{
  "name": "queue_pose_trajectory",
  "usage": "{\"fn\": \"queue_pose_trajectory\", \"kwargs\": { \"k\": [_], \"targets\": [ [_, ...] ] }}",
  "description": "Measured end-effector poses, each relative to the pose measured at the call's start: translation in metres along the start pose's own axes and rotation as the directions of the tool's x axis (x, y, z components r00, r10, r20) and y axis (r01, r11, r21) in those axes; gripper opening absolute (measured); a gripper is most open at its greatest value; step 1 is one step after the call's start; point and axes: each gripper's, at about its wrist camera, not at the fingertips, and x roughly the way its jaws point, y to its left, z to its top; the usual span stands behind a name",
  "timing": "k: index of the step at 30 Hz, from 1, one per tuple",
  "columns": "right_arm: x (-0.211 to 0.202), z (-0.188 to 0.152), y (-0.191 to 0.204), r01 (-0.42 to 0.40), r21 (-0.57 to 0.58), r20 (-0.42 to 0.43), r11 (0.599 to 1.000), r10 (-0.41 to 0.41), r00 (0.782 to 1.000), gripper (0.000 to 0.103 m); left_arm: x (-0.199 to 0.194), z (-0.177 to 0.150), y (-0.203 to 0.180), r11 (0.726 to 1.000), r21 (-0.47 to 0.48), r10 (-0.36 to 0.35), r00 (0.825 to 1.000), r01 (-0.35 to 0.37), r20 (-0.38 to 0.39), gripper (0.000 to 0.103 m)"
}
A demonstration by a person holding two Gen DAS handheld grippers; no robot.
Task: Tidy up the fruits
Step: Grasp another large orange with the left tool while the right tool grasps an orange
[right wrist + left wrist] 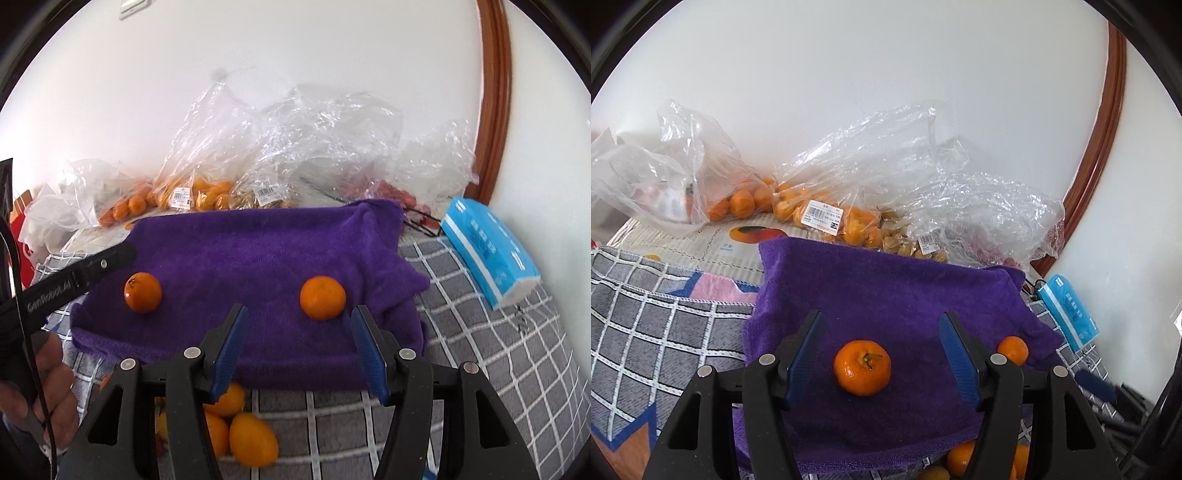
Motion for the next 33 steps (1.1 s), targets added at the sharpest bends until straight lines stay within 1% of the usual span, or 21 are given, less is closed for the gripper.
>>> {"fn": "queue_pose_trajectory", "kwargs": {
  "k": [3, 6, 9, 10, 11, 14, 15, 17, 18, 21, 24, 26, 30, 33],
  "targets": [
    [-0.007, -0.008, -0.002, 0.003, 0.010, -0.023, 1.000, -0.003, 1.000, 0.058, -0.014, 0.009, 0.002, 1.000, -0.014, 0.006, 0.999, -0.006, 0.031, 0.062],
    [-0.013, -0.018, -0.003, 0.003, 0.016, -0.036, 1.000, -0.002, 0.999, 0.058, -0.024, 0.019, 0.002, 0.999, 0.006, 0.041, 0.998, -0.041, 0.044, 0.062],
    [-0.015, -0.030, -0.002, -0.003, 0.021, -0.056, 1.000, 0.004, 0.998, 0.058, -0.030, 0.021, 0.003, 0.998, 0.005, 0.064, 0.998, -0.064, 0.000, 0.062],
    [-0.015, -0.033, -0.001, -0.010, 0.025, -0.060, 1.000, 0.012, 0.998, 0.058, -0.034, 0.020, 0.004, 0.998, 0.006, 0.058, 0.998, -0.058, -0.012, 0.062],
    [-0.014, -0.038, 0.000, -0.020, 0.031, -0.068, 0.999, 0.022, 0.997, 0.058, -0.037, 0.018, 0.005, 0.999, 0.008, 0.053, 0.998, -0.053, -0.018, 0.062],
    [-0.010, -0.050, 0.005, -0.067, 0.036, -0.091, 0.997, 0.070, 0.993, 0.056, -0.054, 0.010, 0.011, 0.996, 0.025, 0.084, 0.996, -0.083, -0.028, 0.062],
    [-0.008, -0.055, 0.008, -0.072, 0.029, -0.102, 0.997, 0.075, 0.992, 0.055, -0.059, 0.006, 0.014, 0.996, 0.029, 0.088, 0.996, -0.087, -0.031, 0.062],
    [-0.004, -0.063, 0.013, -0.060, 0.013, -0.122, 0.998, 0.061, 0.991, 0.047, -0.067, -0.002, 0.018, 0.994, 0.037, 0.103, 0.994, -0.102, -0.041, 0.062],
    [-0.005, -0.066, 0.013, -0.060, 0.014, -0.116, 0.998, 0.061, 0.991, 0.047, -0.071, -0.006, 0.021, 0.993, 0.039, 0.109, 0.993, -0.107, -0.048, 0.062],
    [-0.003, -0.071, 0.011, -0.082, 0.027, -0.119, 0.996, 0.085, 0.989, 0.047, -0.078, -0.021, 0.024, 0.995, 0.041, 0.096, 0.991, -0.092, -0.092, 0.062],
    [0.008, -0.074, 0.011, -0.113, 0.032, -0.180, 0.993, 0.117, 0.977, 0.047, -0.078, -0.036, 0.020, 0.996, 0.044, 0.078, 0.989, -0.072, -0.128, 0.062],
    [0.005, -0.071, 0.012, -0.112, 0.026, -0.148, 0.993, 0.115, 0.982, 0.033, -0.076, -0.044, 0.015, 0.996, 0.050, 0.076, 0.986, -0.069, -0.146, 0.062],
    [-0.005, -0.072, 0.010, -0.074, -0.012, -0.124, 0.997, 0.072, 0.990, 0.032, -0.069, -0.063, -0.001, 0.995, 0.094, 0.042, 0.980, -0.024, -0.193, 0.061],
    [-0.011, -0.077, -0.001, -0.059, 0.000, -0.119, 0.998, 0.058, 0.991, 0.032, -0.059, -0.073, -0.014, 0.992, 0.129, 0.043, 0.977, -0.016, -0.210, 0.061]
  ]
}}
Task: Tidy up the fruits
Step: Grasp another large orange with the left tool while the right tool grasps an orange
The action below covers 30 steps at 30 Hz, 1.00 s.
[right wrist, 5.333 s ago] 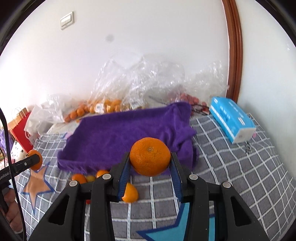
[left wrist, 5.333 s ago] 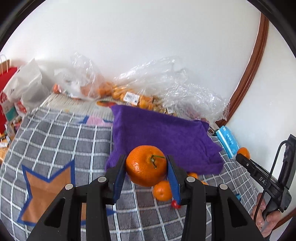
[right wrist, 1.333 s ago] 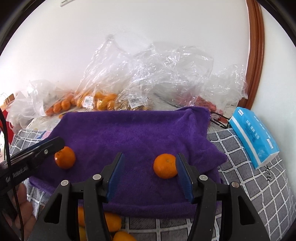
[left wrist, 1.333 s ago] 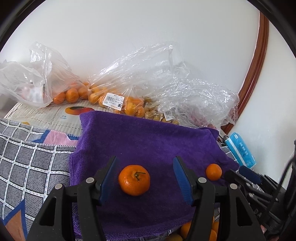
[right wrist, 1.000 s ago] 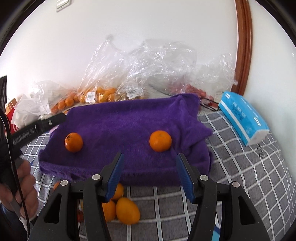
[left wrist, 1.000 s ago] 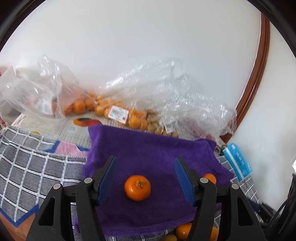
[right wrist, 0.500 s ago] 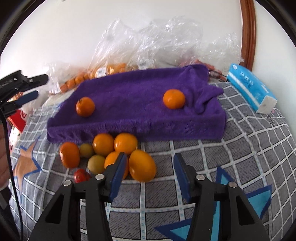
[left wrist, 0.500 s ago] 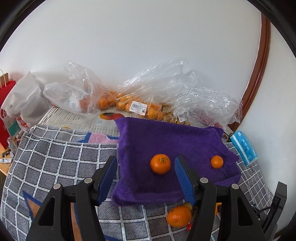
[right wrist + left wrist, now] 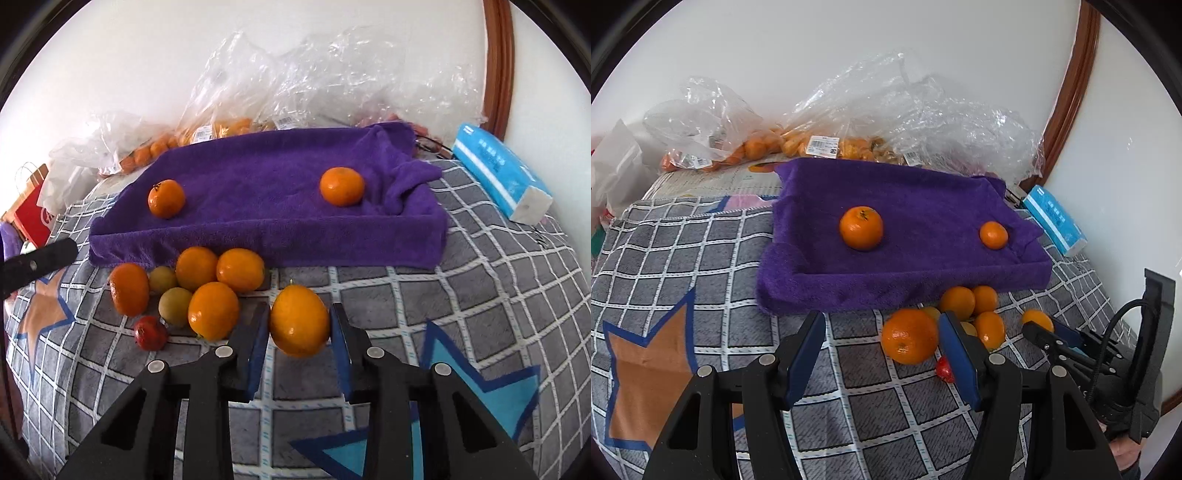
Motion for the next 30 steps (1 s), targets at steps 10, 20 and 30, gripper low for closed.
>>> {"fn": "queue_pose_trajectory", "kwargs": {
  "k": [10, 20, 30],
  "targets": [
    [-0.010, -0.012, -0.031, 0.028, 0.049, -0.022, 0.998, -0.027, 0.999, 0.033, 0.027, -0.008, 0.000, 0.999, -0.027, -0.043, 0.996, 0.041, -0.083, 0.039],
    [0.004, -0.001, -0.024, 0.045, 0.019, -0.014, 0.999, -0.045, 0.999, 0.033, 0.028, -0.018, 0.019, 0.998, 0.017, 0.068, 0.992, -0.067, -0.102, 0.044],
    [0.012, -0.001, -0.034, 0.012, 0.065, -0.025, 0.998, -0.011, 1.000, 0.033, 0.024, -0.021, 0.041, 0.995, -0.093, -0.034, 0.999, 0.032, -0.024, 0.038]
  ]
}}
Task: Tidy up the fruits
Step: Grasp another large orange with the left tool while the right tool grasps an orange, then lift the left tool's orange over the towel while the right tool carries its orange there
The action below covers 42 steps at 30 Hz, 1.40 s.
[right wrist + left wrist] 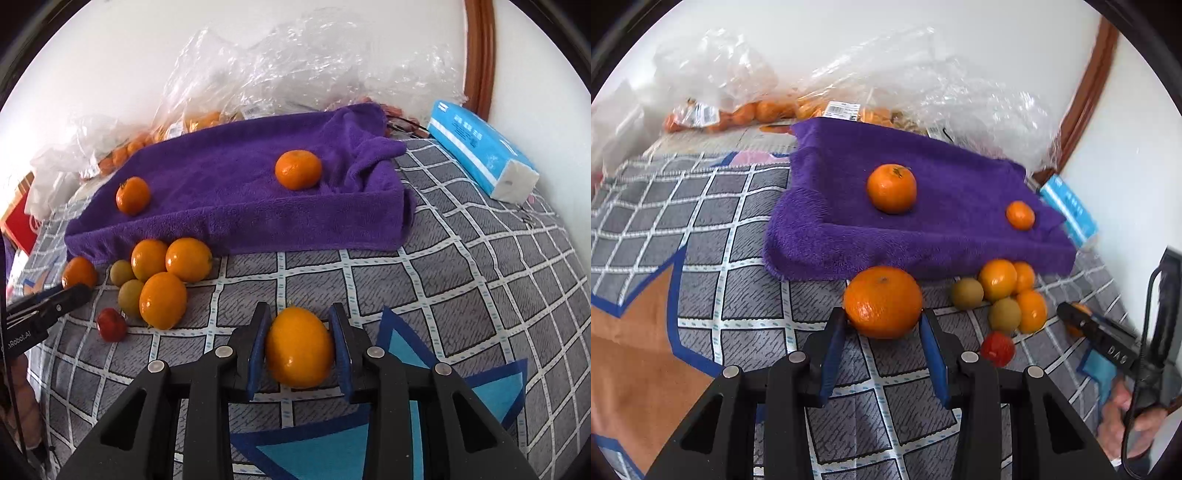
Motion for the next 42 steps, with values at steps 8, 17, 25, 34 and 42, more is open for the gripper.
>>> {"fn": "queue_pose_trajectory", "kwargs": {
  "k": [8, 17, 25, 34, 42],
  "targets": [
    [-0.006, -0.001, 0.001, 0.012, -0.010, 0.029, 1.000, -0.012, 1.000, 0.032, -0.006, -0.001, 0.003, 0.999, -0.026, -0.039, 0.999, 0.040, 0.037, 0.037],
    [-0.004, -0.006, 0.005, 0.001, -0.062, -0.014, 0.998, -0.002, 1.000, 0.050, 0.000, 0.002, -0.001, 1.000, -0.022, -0.016, 1.000, 0.016, 0.008, 0.052],
    [-0.005, -0.012, 0.010, 0.083, -0.083, -0.008, 0.993, -0.083, 0.996, 0.032, 0.011, 0.009, -0.012, 0.999, -0.005, 0.053, 0.999, -0.053, 0.000, 0.039],
    [-0.003, -0.012, 0.012, 0.094, -0.101, -0.007, 0.990, -0.095, 0.995, 0.033, 0.001, 0.005, 0.010, 0.992, -0.127, -0.011, 0.999, 0.017, 0.046, 0.039],
    [-0.002, -0.012, 0.013, 0.103, -0.109, -0.005, 0.989, -0.104, 0.995, 0.033, -0.001, 0.006, 0.005, 0.993, -0.110, -0.028, 0.997, 0.036, 0.071, 0.039]
  ]
}}
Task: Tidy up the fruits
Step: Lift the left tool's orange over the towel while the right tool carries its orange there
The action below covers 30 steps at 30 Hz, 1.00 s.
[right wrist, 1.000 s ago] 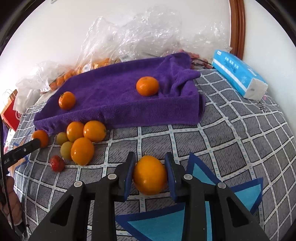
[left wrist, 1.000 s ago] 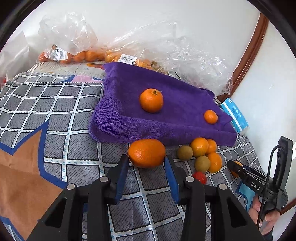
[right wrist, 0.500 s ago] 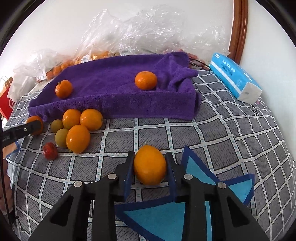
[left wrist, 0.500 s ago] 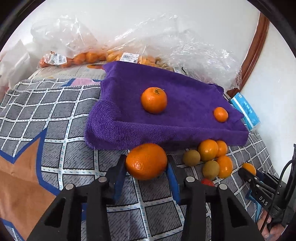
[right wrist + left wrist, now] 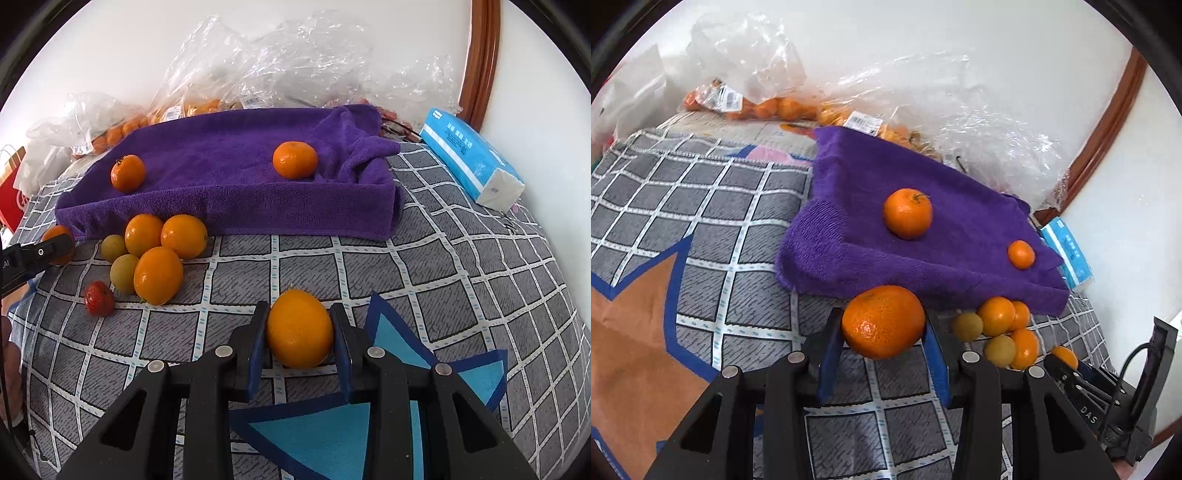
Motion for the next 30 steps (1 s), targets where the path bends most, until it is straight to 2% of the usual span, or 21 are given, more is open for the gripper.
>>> {"fn": "queue_pose_trajectory", "kwargs": {
  "k": [4, 7, 11, 14, 16, 21, 26, 30],
  "targets": [
    [0.000, 0.000, -0.001, -0.008, 0.009, 0.003, 1.000, 0.008, 1.000, 0.032, -0.008, 0.000, 0.002, 1.000, -0.004, -0.008, 0.999, 0.009, 0.040, 0.039],
    [-0.003, 0.000, -0.001, -0.024, 0.003, 0.011, 1.000, 0.024, 1.000, 0.032, -0.012, 0.001, 0.002, 1.000, -0.011, 0.027, 0.998, -0.026, 0.057, 0.039],
    [-0.012, 0.004, 0.003, -0.022, 0.026, 0.036, 0.999, 0.021, 0.999, 0.032, -0.018, 0.006, 0.003, 0.999, -0.012, 0.048, 0.998, -0.048, 0.042, 0.039],
    [-0.025, 0.012, 0.009, -0.031, 0.026, 0.066, 0.999, 0.029, 0.997, 0.032, -0.031, 0.018, 0.007, 0.999, -0.043, 0.022, 0.999, -0.021, 0.033, 0.039],
    [-0.034, 0.022, 0.014, -0.019, 0.020, 0.086, 1.000, 0.017, 0.996, 0.032, -0.043, 0.031, 0.005, 0.999, -0.030, 0.024, 0.998, -0.023, 0.051, 0.039],
    [-0.049, 0.055, 0.014, -0.050, 0.057, 0.141, 0.997, 0.042, 0.989, 0.032, -0.058, 0.062, -0.008, 0.992, 0.025, 0.118, 0.984, -0.122, 0.132, 0.039],
    [-0.048, 0.086, 0.013, -0.035, 0.081, 0.193, 0.996, 0.019, 0.981, 0.032, -0.057, 0.093, -0.015, 0.997, 0.016, 0.073, 0.983, -0.077, 0.168, 0.039],
    [-0.039, 0.109, 0.011, -0.032, 0.097, 0.221, 0.995, 0.010, 0.975, 0.032, -0.052, 0.110, -0.021, 0.996, 0.031, 0.075, 0.971, -0.084, 0.228, 0.039]
  ]
}}
